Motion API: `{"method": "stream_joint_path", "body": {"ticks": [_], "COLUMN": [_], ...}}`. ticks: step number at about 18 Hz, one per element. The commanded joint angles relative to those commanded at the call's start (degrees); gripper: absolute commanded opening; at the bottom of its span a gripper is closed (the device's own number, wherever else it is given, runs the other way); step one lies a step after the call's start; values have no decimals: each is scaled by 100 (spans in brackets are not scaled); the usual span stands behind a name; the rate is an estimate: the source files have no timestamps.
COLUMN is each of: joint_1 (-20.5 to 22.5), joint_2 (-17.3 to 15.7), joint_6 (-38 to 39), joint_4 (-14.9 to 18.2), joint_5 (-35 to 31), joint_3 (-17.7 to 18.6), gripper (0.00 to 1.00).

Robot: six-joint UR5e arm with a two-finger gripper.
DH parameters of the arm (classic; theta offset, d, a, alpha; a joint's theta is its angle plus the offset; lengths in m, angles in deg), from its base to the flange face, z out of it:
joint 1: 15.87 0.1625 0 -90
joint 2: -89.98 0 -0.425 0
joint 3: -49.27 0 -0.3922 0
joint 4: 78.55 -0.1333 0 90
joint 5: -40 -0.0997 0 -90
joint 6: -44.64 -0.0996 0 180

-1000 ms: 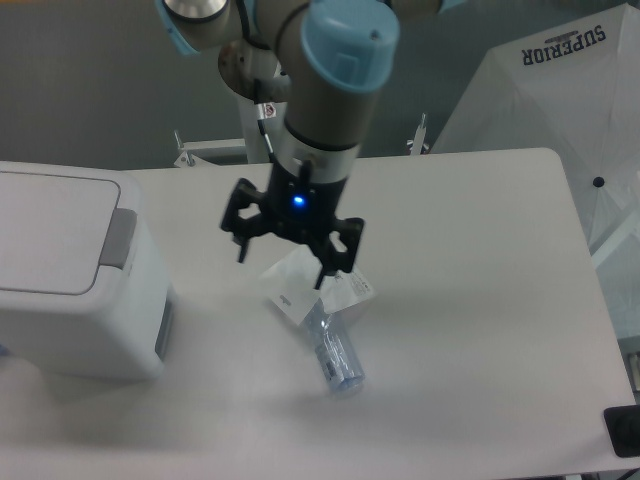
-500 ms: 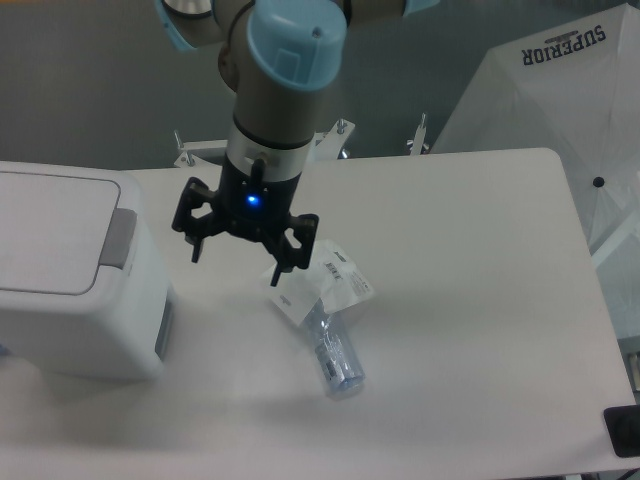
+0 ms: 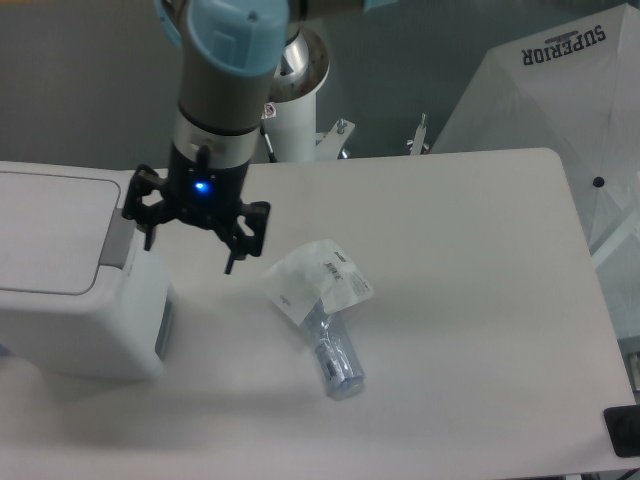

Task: Open the trash can
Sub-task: 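Move the gripper over the box toward the white trash can lid, then push the gripper against the trash can lid edge to open it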

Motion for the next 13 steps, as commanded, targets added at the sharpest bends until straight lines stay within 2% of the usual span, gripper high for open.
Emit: {"method": "stream_joint_path", "body": {"ticks": [6,10,13], "joint_1": [-35,-62,-62], "joint_2": [-132,-80,-71], "joint_6": [0,0,18], "joint_4": [-211,-220,-404], "joint_5": [0,-9,0], "joint_3": [264,247,264], "gripper": [100,100,100]}}
